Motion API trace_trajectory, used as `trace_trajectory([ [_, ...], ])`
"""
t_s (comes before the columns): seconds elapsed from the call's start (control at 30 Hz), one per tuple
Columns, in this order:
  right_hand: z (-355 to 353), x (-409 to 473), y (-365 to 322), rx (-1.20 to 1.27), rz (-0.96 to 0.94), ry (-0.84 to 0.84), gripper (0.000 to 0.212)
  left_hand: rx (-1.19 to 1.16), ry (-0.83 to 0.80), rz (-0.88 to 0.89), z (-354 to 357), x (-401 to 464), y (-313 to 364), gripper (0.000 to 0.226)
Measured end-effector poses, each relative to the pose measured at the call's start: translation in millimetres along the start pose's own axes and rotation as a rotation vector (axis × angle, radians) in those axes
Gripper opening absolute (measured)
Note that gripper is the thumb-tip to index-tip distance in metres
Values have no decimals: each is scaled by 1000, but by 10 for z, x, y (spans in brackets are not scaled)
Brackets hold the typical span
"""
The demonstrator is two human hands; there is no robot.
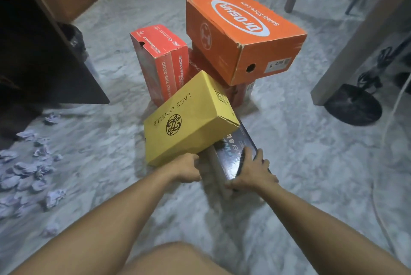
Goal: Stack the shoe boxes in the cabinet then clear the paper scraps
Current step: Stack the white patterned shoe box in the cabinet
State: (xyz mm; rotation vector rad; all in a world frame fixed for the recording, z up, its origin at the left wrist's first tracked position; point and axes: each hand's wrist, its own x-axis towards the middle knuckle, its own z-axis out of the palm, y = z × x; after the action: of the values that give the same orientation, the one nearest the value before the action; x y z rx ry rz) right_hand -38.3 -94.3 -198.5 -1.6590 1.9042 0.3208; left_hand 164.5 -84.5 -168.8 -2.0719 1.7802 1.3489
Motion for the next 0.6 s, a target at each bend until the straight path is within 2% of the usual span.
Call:
trace_trajectory([
  [0.1,-259,120,289,24,-33,-75,142,-37,-14,3,62,48,9,84],
  [0.2,-562,126,583,114,15,-235,138,-94,-9,-12,203,112,39,90],
  [0.3,-783,92,872,95,41,-420,128,-134,31,-3,345,110,117,94],
  [0.4,-902,64,1142,119,72,-533,106,-208,45,11,472,104,164,96],
  [0.5,-941,92,1332,276,74,-531,90,-283,46,69,590,107,187,82],
  [0.57,-918,132,1374,321,48,-394,81,-328,76,110,665,117,189,57],
  [0.6,-904,141,1380,336,40,-305,79,-370,92,129,701,122,194,53],
])
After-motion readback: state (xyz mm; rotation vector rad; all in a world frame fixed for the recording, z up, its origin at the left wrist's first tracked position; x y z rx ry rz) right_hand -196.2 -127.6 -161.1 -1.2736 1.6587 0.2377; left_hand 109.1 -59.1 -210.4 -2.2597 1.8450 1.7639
